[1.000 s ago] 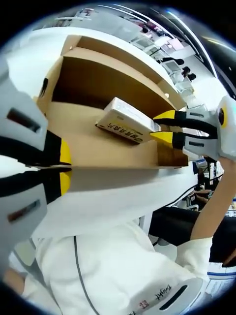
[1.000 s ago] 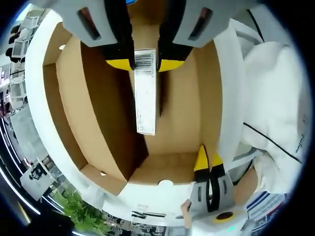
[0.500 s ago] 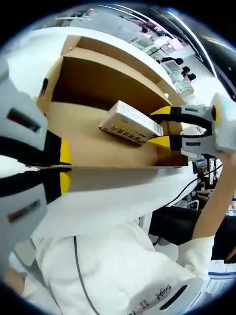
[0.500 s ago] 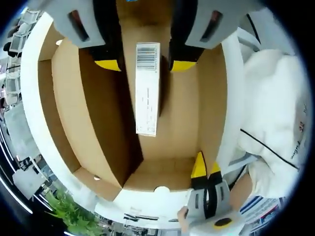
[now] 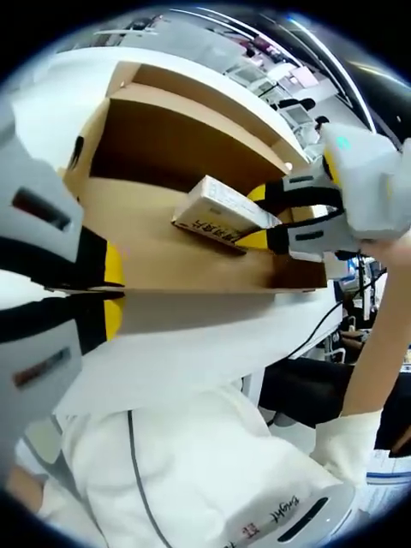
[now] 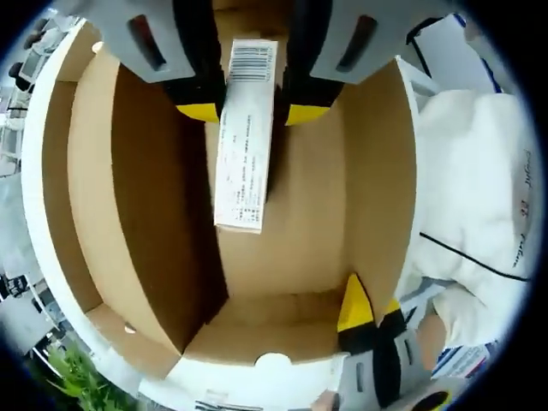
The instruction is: Operate the shoe box by opening the lid, removing the specified soft item, and placing it in the target area until the item is outside and the box remains undamaged.
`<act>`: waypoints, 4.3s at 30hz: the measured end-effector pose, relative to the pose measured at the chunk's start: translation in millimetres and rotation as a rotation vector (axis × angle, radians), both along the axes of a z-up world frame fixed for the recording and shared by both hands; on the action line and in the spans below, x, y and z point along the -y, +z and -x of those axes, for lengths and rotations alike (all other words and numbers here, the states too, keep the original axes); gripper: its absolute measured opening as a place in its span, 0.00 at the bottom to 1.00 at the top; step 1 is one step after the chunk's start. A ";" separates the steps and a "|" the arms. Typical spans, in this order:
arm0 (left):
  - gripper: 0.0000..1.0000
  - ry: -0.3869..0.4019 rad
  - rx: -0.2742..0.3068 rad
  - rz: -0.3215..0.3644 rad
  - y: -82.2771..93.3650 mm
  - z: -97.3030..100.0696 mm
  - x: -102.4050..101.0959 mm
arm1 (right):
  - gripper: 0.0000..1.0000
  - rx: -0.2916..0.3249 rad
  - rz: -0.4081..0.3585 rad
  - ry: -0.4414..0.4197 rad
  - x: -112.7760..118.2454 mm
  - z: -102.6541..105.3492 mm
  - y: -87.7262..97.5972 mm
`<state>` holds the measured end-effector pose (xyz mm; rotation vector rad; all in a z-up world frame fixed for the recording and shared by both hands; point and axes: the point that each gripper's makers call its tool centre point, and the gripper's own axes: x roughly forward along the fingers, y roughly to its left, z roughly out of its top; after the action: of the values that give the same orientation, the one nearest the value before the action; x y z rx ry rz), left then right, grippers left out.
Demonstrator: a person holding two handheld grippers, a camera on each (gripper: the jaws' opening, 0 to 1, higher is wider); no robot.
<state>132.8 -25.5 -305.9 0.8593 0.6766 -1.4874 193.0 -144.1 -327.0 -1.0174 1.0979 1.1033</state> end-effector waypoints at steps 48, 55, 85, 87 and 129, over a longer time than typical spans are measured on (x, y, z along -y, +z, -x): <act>0.01 0.011 -0.030 -0.007 -0.3 0.6 1.6 | 0.23 -0.091 0.121 -0.007 -5.7 -1.3 -19.9; 0.01 0.007 -0.015 0.003 -0.2 0.3 0.9 | 0.23 -0.091 0.092 -0.019 -5.3 -2.1 -20.3; 0.01 -0.003 -0.009 0.011 0.0 1.1 0.1 | 0.22 -0.065 0.043 0.064 -7.6 -0.1 -19.9; 0.01 -0.003 -0.013 0.011 0.0 0.8 0.2 | 0.22 -0.060 0.038 0.079 -7.4 -0.4 -19.4; 0.01 0.002 -0.016 0.019 0.4 0.9 -0.1 | 0.22 0.049 0.105 0.072 31.2 19.5 69.6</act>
<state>131.9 -25.4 -305.4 0.8328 0.6736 -1.4979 173.5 -175.3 -257.4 -1.1685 1.0960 1.0810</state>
